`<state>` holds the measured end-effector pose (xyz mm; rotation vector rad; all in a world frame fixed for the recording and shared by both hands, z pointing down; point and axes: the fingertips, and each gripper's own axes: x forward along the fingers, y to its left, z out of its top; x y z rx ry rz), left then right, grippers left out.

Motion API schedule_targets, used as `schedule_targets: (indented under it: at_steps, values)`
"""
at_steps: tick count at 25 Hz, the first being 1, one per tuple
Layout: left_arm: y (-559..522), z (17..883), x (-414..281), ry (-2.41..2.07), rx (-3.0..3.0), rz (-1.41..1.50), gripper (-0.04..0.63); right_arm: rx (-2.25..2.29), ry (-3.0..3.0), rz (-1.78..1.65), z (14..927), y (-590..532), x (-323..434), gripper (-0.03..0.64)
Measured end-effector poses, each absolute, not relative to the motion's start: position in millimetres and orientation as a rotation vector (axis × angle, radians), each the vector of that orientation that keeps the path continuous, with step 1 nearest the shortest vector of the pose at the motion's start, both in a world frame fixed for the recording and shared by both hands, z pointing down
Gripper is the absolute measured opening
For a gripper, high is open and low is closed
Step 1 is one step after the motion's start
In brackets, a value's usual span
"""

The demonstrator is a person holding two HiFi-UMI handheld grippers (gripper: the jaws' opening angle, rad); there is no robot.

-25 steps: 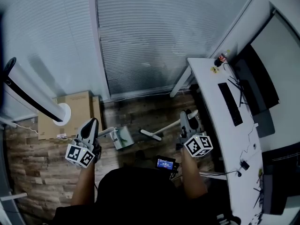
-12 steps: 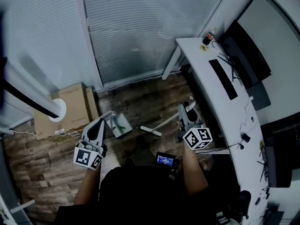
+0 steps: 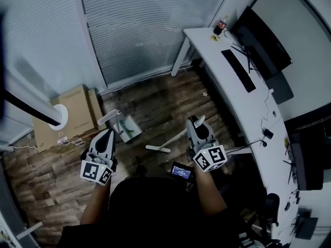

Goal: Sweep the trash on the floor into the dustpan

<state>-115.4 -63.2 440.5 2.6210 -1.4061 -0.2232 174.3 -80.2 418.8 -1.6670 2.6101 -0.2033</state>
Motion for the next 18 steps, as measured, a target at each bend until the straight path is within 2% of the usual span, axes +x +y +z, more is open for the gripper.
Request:
schedule_targets:
  at_steps: [6, 18]
  values:
    - [-38, 443, -92, -1.346, 2.657, -0.175, -0.006, -1.612, 2.663, -0.216, 422, -34, 170, 0.080]
    - [45, 444, -88, -1.415, 2.621, -0.116, -0.005, -1.517, 2.686, -0.217, 410, 56, 157, 0.081]
